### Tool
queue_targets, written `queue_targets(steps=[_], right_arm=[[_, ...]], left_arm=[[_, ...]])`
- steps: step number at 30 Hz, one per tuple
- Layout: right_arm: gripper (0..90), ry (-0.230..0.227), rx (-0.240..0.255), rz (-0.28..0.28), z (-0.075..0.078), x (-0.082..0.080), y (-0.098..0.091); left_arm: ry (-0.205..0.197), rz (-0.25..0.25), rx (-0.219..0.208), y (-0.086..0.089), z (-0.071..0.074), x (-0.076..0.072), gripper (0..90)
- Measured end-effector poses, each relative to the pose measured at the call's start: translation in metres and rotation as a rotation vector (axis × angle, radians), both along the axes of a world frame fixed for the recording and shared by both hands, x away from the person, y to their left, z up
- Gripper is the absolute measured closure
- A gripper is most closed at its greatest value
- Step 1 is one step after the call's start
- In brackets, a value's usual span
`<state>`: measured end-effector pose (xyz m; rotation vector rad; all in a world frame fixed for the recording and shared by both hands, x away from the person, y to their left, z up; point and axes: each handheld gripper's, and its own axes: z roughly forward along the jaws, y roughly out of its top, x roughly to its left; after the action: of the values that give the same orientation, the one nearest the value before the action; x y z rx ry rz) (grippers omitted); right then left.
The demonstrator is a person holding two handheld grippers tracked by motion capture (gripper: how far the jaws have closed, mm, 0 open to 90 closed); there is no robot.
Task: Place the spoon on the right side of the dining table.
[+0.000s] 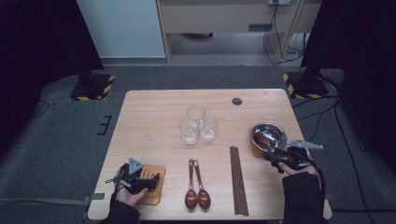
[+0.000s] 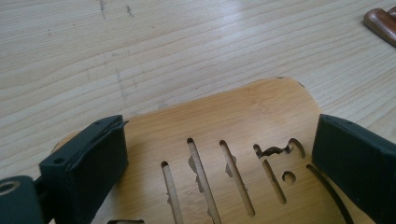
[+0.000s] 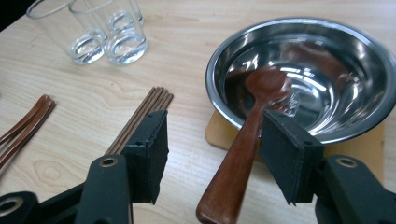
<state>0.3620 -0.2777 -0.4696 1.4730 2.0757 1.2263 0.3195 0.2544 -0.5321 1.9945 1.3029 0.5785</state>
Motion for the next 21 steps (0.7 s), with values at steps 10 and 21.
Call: queue_targets(steps=[10, 21], right_arm=[[48.0, -0.084, 0.004, 0.055, 0.012, -0.002, 0.014], [50.8, -0.096, -0.014, 0.118, 0.014, -0.006, 0.039]], left_arm=[[-0.001, -0.001, -0.001, 0.000, 0.000, 0.000, 2.5], [-0.003, -0.003, -0.002, 0.001, 0.000, 0.000, 2.4]])
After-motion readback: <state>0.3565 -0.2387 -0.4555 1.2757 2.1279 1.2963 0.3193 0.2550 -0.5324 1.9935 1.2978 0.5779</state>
